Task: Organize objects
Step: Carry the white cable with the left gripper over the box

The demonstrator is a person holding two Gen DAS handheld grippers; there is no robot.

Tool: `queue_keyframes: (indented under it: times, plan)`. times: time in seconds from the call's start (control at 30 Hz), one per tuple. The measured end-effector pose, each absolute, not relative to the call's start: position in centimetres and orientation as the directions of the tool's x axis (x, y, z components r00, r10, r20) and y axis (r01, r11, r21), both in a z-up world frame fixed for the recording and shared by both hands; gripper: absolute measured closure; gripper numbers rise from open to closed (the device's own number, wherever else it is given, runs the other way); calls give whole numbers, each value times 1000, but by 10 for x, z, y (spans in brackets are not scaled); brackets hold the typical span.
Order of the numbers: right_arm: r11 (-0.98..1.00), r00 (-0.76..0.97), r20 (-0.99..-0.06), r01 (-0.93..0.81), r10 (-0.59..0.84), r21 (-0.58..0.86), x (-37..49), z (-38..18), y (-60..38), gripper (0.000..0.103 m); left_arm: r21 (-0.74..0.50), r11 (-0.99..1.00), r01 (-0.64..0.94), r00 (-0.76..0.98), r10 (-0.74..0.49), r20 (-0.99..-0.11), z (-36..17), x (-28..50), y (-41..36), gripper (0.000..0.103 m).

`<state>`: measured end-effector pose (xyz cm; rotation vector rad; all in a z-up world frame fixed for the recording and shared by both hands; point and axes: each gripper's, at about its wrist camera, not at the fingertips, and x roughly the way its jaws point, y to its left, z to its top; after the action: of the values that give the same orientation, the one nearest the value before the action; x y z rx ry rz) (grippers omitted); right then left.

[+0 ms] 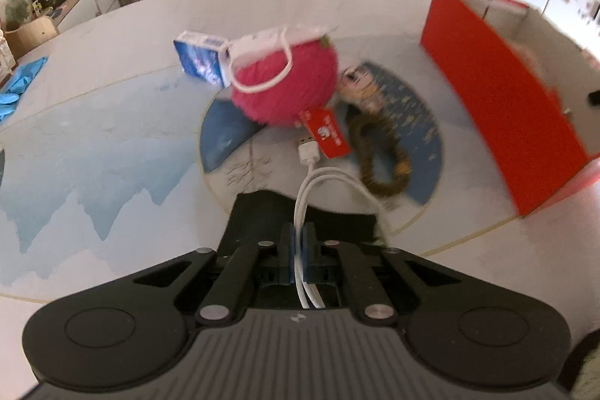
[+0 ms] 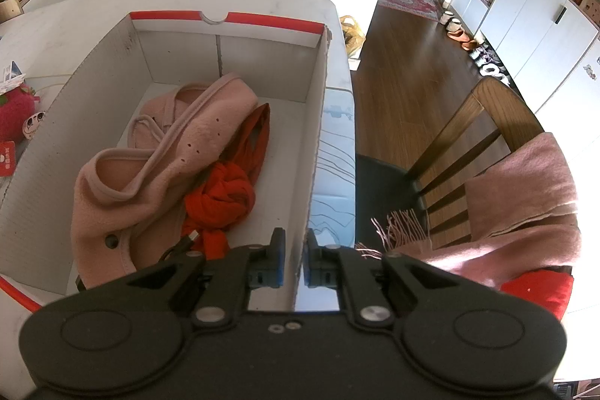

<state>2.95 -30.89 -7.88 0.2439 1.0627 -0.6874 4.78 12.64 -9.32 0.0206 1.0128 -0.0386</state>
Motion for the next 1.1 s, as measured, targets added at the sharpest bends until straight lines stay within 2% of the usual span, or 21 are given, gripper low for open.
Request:
queue_keyframes:
  times: [0.57, 1.1]
  plan:
    - [768, 308, -862, 627, -402, -134, 29, -80, -310, 99, -125, 972, 197, 638, -224, -737, -16, 44, 74, 101]
    - [769, 312, -864, 627, -396, -126, 29, -78, -311, 99, -108, 892, 438, 661, -401, -634, 46, 106, -7, 101]
